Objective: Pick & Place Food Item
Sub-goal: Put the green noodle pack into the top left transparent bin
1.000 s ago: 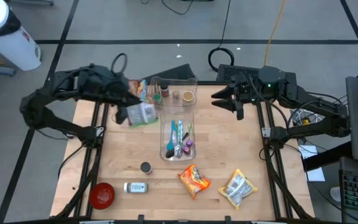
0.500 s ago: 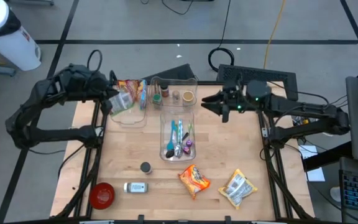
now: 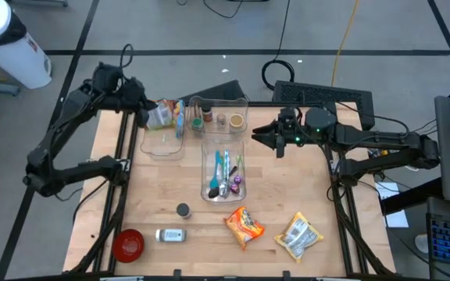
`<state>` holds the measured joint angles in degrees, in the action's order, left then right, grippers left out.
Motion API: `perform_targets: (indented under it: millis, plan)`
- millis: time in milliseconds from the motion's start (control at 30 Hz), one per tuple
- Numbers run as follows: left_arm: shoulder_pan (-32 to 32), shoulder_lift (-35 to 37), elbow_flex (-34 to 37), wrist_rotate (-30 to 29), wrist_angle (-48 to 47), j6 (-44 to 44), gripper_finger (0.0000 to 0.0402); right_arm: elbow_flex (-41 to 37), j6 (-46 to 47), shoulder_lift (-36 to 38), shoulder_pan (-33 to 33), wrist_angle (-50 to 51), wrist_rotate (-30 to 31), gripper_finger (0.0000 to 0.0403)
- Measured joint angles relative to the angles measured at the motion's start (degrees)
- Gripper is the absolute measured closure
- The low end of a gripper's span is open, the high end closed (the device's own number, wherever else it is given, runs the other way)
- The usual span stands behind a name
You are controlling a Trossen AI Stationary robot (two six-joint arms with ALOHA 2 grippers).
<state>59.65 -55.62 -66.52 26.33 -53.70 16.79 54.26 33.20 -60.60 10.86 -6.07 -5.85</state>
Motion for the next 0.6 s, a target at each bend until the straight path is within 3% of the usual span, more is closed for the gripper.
perform_targets:
  millis: [167,600]
  plan:
    - [5.9,-4.9,0.1,5.2,0.8,3.3,0.0401,0.0,-1.2,0.0,1.8,0.3,-0.2,0.0253]
    - [11.1,-13.3,0.1,3.4,0.1,8.8,0.0401,0.0,-1.6,0.2,7.4,0.3,-5.3,0.0259]
